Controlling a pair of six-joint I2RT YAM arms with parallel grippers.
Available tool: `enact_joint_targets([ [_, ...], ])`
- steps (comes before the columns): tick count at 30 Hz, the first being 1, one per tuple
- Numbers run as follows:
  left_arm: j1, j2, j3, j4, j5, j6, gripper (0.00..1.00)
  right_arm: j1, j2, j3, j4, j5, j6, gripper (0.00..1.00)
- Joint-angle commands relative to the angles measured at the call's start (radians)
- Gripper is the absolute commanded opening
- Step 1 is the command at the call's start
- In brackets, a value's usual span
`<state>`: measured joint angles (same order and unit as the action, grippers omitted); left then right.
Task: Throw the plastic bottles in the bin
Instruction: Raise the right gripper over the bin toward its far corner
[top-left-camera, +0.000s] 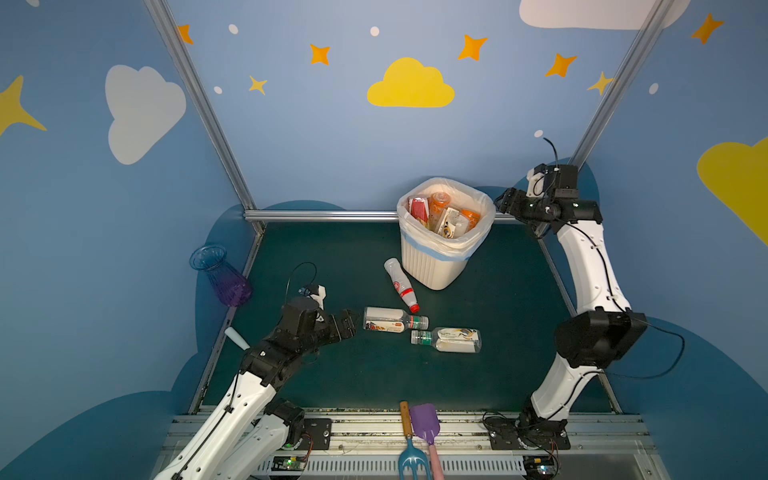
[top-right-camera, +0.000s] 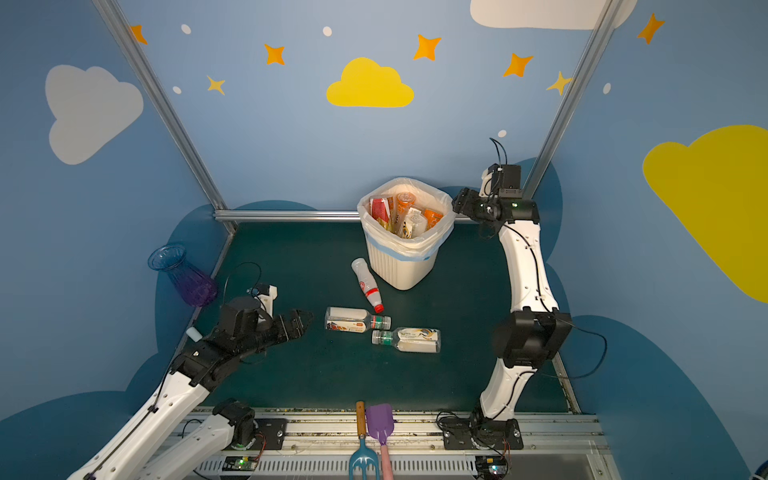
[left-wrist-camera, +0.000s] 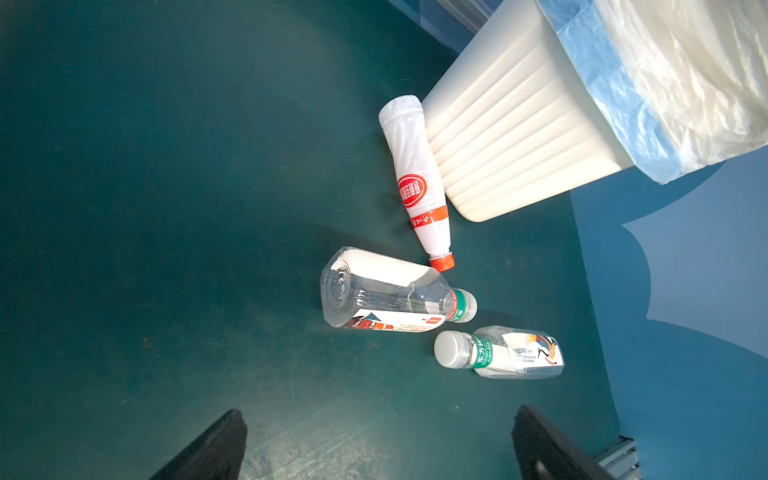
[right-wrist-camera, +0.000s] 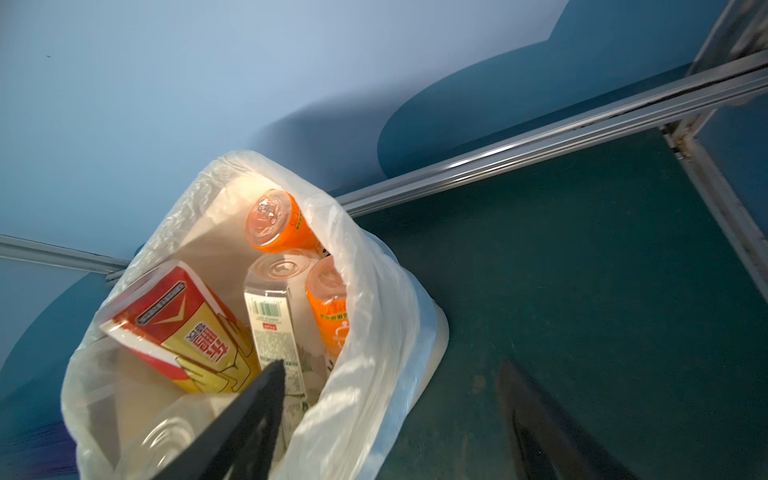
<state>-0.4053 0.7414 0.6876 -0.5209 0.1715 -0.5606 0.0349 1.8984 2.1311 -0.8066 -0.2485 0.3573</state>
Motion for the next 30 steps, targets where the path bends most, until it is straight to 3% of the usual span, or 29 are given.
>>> enact_joint_targets([
  [1,0.013,-0.007,0.015,-0.014,0.003,0.017,1.00,0.003,0.045,0.093,-0.081,-0.108,-0.015,0.79],
  [7,0.031,0.009,0.010,-0.002,0.010,0.019,1.00,0.005,0.117,0.114,-0.092,-0.176,-0.005,0.70],
  [13,0.041,0.041,-0.007,0.031,0.027,0.021,1.00,0.013,0.078,0.010,-0.052,-0.241,0.014,0.58],
  [22,0.059,0.119,-0.006,0.114,0.034,0.041,1.00,0.029,0.013,-0.110,-0.008,-0.337,0.053,0.53],
  [30,0.066,0.350,0.117,0.276,0.112,0.067,1.00,0.055,-0.039,-0.198,0.035,-0.386,0.082,0.52],
])
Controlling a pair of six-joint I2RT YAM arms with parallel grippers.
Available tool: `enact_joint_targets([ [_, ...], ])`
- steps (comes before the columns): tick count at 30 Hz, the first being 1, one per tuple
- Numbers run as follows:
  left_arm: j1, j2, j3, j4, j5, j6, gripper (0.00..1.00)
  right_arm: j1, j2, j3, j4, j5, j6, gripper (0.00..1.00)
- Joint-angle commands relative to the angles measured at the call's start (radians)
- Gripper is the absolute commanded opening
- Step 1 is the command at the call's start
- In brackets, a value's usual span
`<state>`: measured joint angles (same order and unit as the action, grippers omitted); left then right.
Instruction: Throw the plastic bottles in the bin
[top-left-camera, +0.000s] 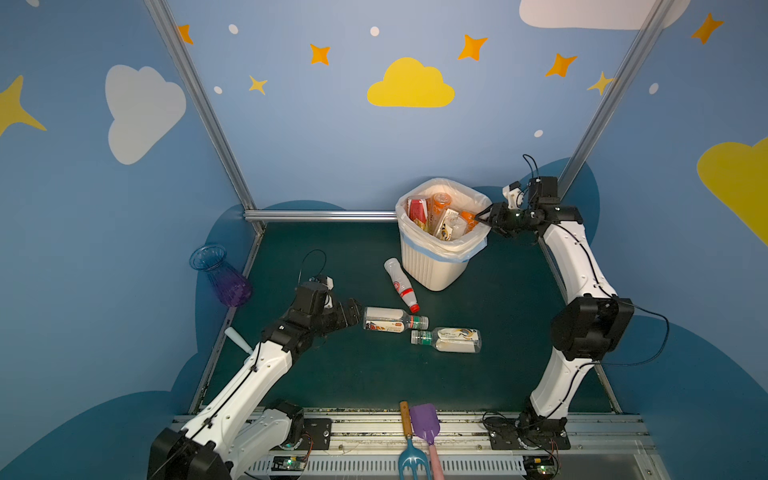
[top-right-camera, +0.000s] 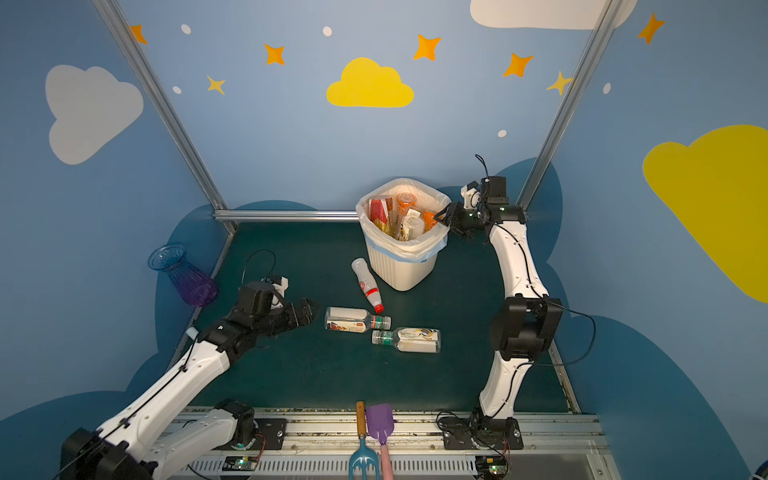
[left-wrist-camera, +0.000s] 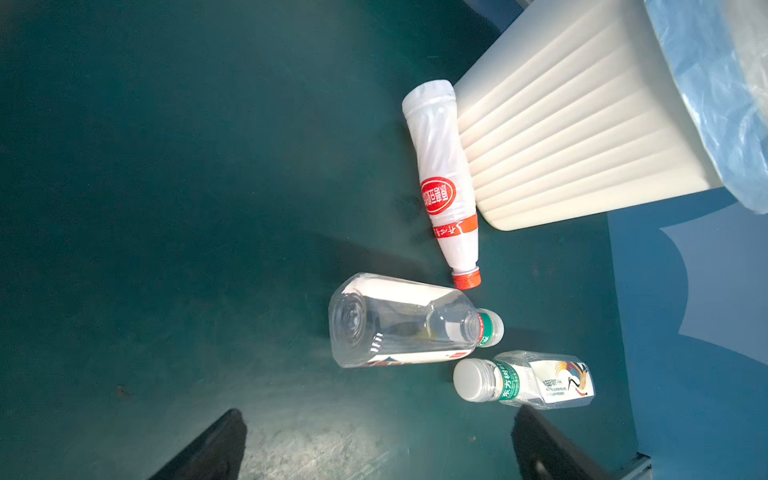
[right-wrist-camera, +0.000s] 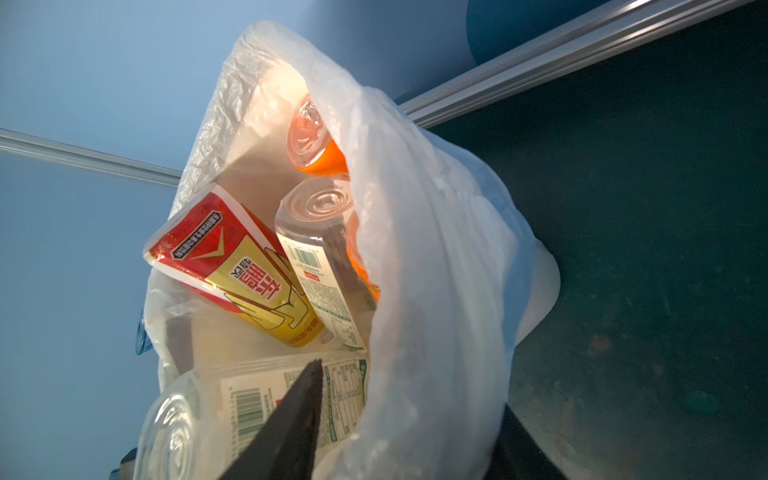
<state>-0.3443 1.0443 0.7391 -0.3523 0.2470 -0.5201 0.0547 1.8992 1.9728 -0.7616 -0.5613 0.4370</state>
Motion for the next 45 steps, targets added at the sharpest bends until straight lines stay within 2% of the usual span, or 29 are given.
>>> enact_joint_targets([
  [1,0.004,0.089,0.096,0.121,0.047,0.027,1.00,0.043,-0.048,-0.056,0.000,-0.082,0.007,0.52],
  [8,-0.008,0.381,0.346,0.187,0.159,0.050,1.00,0.058,-0.086,-0.153,0.047,-0.080,0.025,0.53],
  [16,-0.059,0.672,0.638,0.099,0.176,0.114,1.00,0.053,-0.090,-0.146,0.023,-0.087,0.007,0.54],
  [21,-0.061,0.737,0.721,0.080,0.159,0.121,1.00,0.054,-0.068,-0.111,0.001,-0.140,0.005,0.55],
  [27,-0.062,0.830,0.882,0.026,0.154,0.132,1.00,0.059,-0.043,-0.132,0.069,-0.265,0.077,0.54],
  [37,-0.072,0.963,1.133,-0.082,0.141,0.163,1.00,0.070,-0.075,-0.147,0.110,-0.328,0.119,0.54],
  [45,-0.064,1.032,1.283,-0.187,0.113,0.208,1.00,0.153,-0.133,-0.228,0.152,-0.326,0.130,0.54],
])
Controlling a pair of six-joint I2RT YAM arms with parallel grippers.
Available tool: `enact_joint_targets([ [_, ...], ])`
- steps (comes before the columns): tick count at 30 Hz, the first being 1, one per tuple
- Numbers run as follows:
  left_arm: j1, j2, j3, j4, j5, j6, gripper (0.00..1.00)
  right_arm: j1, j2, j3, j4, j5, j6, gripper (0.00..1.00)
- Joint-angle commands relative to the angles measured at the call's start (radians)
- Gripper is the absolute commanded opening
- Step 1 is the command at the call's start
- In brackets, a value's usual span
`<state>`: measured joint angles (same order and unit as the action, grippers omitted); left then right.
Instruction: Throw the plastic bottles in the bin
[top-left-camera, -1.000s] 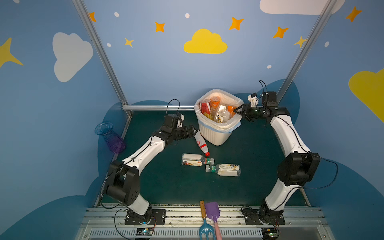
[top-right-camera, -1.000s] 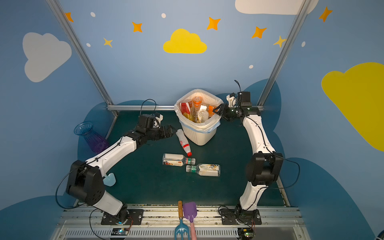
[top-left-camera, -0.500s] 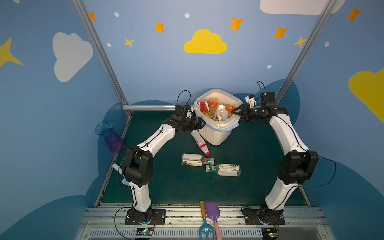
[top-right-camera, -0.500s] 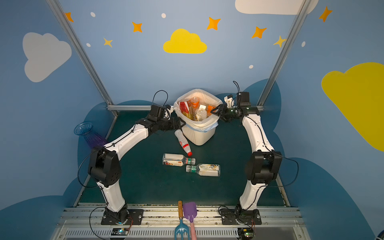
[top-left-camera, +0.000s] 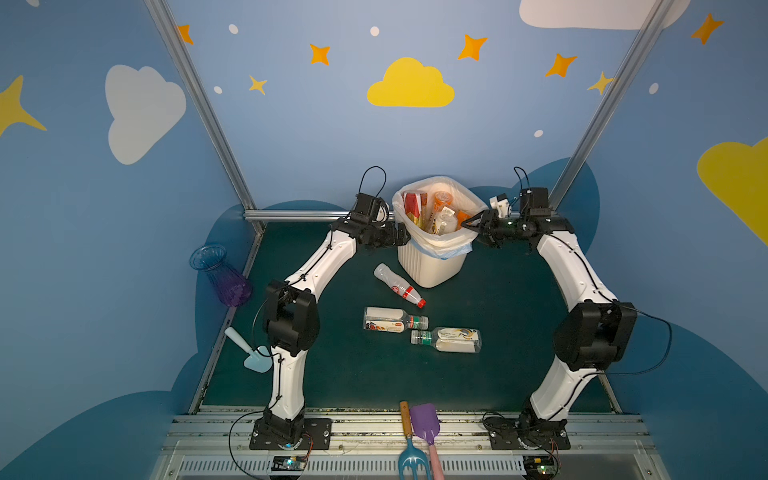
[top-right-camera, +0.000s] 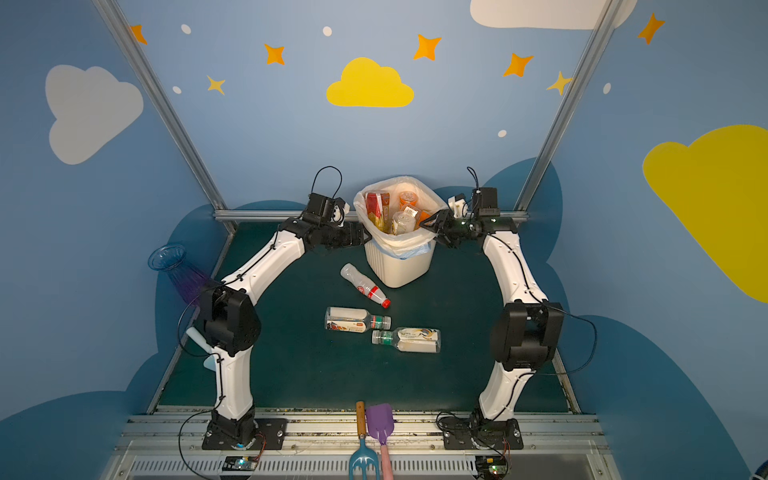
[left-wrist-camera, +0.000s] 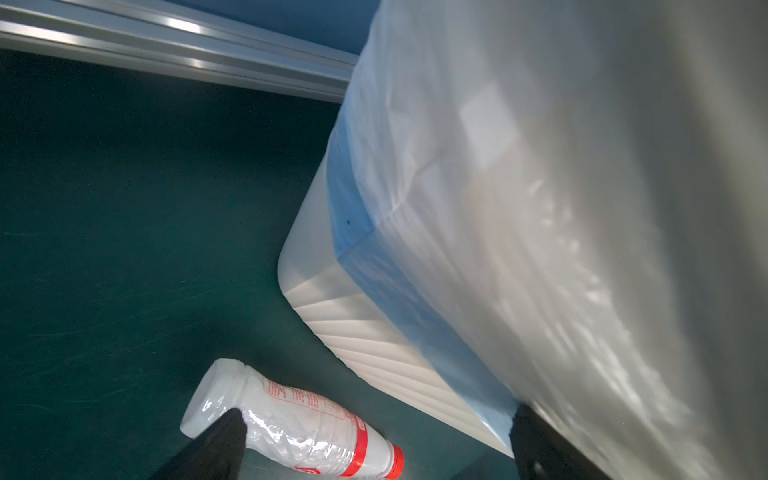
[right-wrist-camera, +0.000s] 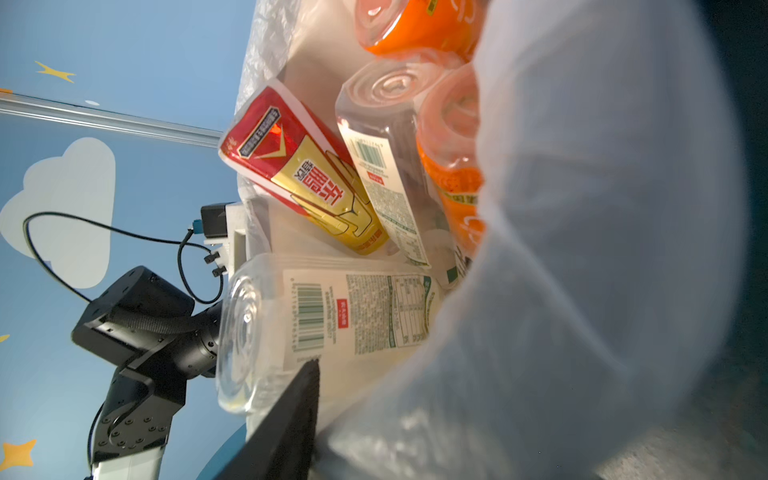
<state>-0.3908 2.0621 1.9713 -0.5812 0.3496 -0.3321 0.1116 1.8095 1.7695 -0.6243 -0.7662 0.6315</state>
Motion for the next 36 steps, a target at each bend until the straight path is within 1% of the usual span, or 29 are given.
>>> enact_joint_targets([
  [1,-0.014,0.017,0.059,0.038,0.008,0.021,1.00,0.107,-0.048,-0.029,0.017,-0.122,-0.061,0.54],
  [7,0.007,0.033,0.097,0.017,0.007,0.025,1.00,0.153,-0.079,-0.058,0.055,-0.135,-0.028,0.54],
  [11,0.015,0.048,0.127,0.004,0.014,0.026,1.00,0.158,-0.094,-0.062,0.065,-0.122,-0.015,0.55],
  [14,0.013,0.060,0.155,-0.011,0.022,0.028,1.00,0.148,-0.091,-0.064,0.062,-0.116,-0.017,0.58],
  [15,0.013,0.061,0.160,-0.014,0.023,0.027,1.00,0.146,-0.093,-0.068,0.061,-0.113,-0.017,0.61],
  [19,0.011,0.054,0.152,-0.026,0.023,0.034,1.00,0.136,-0.118,-0.096,0.056,-0.101,-0.038,0.66],
  [22,0.012,0.023,0.104,-0.022,0.008,0.042,1.00,0.133,-0.155,-0.123,0.024,-0.080,-0.082,0.68],
  [26,0.024,-0.043,-0.020,0.032,-0.003,0.027,1.00,0.131,-0.209,-0.171,-0.019,-0.059,-0.142,0.71],
  [31,0.062,-0.136,-0.184,0.109,-0.002,-0.006,1.00,0.133,-0.282,-0.240,-0.077,-0.021,-0.212,0.79],
  [34,0.086,-0.208,-0.273,0.131,-0.005,-0.007,1.00,0.134,-0.357,-0.297,-0.095,0.009,-0.261,0.79],
  [36,0.103,-0.279,-0.347,0.141,-0.009,-0.005,1.00,0.148,-0.427,-0.347,-0.096,0.049,-0.310,0.77],
])
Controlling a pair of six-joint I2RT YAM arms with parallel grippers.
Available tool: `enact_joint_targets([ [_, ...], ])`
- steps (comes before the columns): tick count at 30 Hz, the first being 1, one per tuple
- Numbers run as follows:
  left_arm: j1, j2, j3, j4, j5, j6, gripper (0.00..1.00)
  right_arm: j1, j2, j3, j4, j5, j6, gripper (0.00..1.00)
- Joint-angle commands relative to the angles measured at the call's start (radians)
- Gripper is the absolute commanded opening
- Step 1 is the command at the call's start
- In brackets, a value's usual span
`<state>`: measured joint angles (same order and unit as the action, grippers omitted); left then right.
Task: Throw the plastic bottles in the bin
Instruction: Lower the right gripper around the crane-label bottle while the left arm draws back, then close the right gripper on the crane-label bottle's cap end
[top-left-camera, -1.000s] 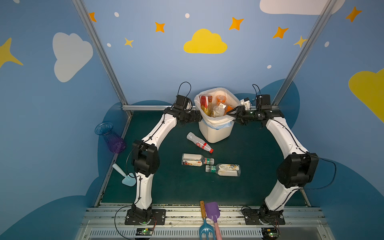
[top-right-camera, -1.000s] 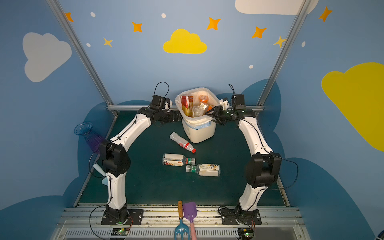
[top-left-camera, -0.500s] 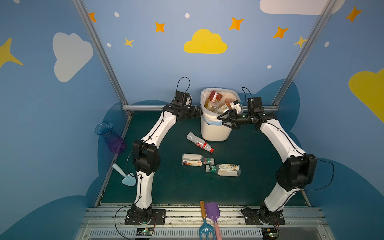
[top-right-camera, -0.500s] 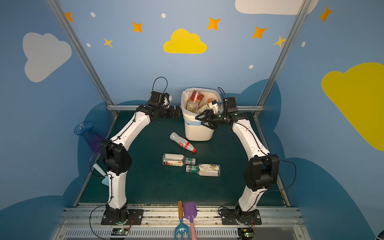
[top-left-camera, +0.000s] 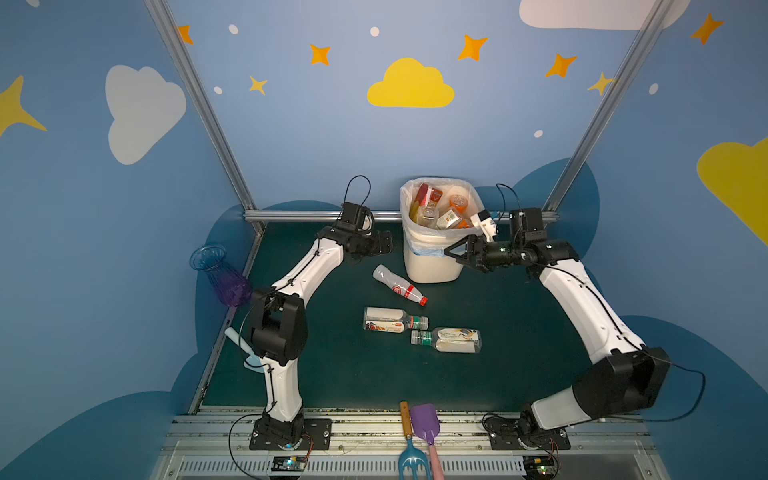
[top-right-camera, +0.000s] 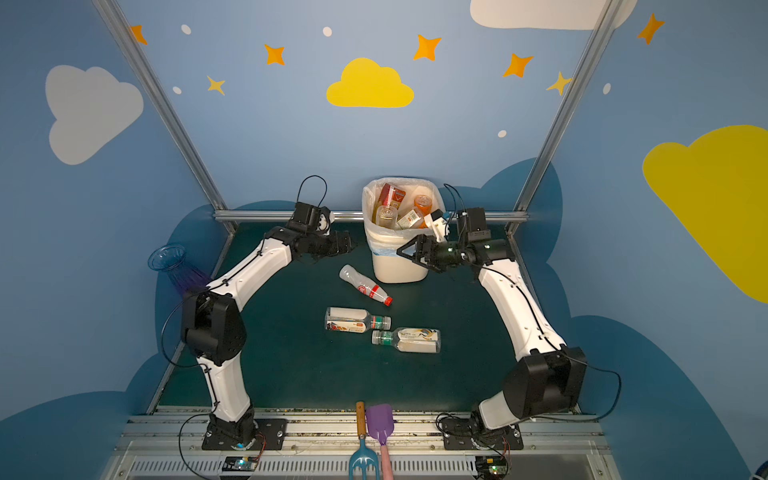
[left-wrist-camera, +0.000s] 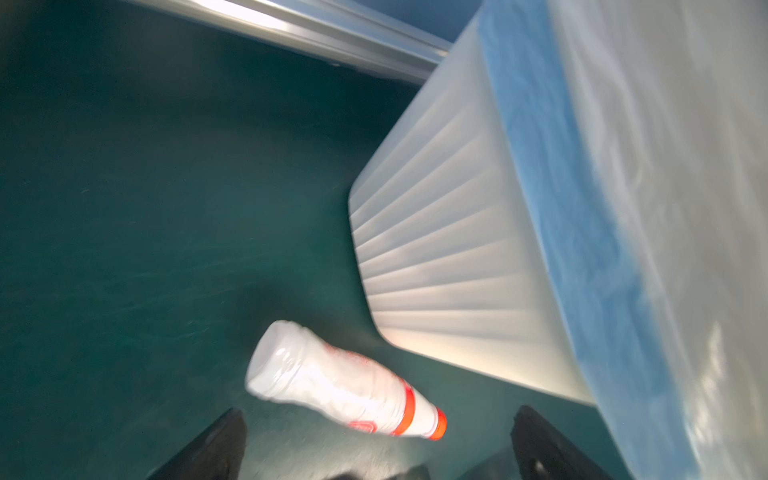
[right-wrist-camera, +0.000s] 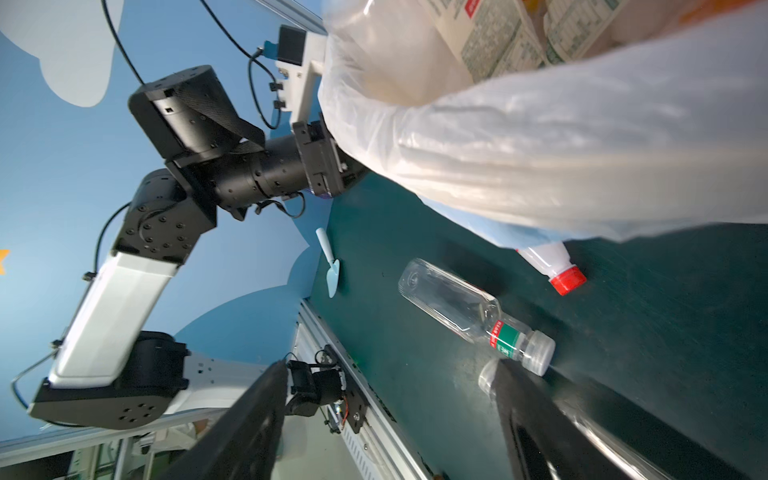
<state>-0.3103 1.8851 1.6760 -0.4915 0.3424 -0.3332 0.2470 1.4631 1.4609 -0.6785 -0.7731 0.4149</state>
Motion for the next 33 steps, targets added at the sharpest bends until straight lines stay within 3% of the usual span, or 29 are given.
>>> enact_joint_targets([
  [1,0.028,-0.135,-0.088,0.057,-0.002,-0.006,1.00,0.025,-0.115,-0.060,-0.039,0.079,-0.119,0.77],
  [7,0.033,-0.414,-0.373,0.079,0.002,-0.033,1.00,0.216,-0.258,-0.189,-0.027,0.229,-0.281,0.74],
  [13,0.018,-0.727,-0.671,0.068,0.003,-0.101,1.00,0.441,-0.225,-0.244,-0.060,0.441,-0.503,0.67],
  [16,0.013,-0.868,-0.776,0.045,0.002,-0.136,1.00,0.549,-0.187,-0.291,-0.058,0.612,-0.595,0.65],
  [20,0.011,-1.006,-0.837,-0.057,-0.044,-0.142,1.00,0.697,-0.064,-0.302,-0.107,0.899,-0.700,0.60],
  [24,0.016,-1.105,-0.875,-0.078,-0.101,-0.139,1.00,0.805,0.101,-0.267,-0.173,1.122,-0.714,0.58],
  [27,0.022,-1.132,-0.872,-0.084,-0.115,-0.134,1.00,0.848,0.191,-0.255,-0.164,1.216,-0.714,0.59],
  [33,0.026,-1.132,-0.853,-0.104,-0.099,-0.120,1.00,0.878,0.292,-0.219,-0.157,1.288,-0.764,0.63],
])
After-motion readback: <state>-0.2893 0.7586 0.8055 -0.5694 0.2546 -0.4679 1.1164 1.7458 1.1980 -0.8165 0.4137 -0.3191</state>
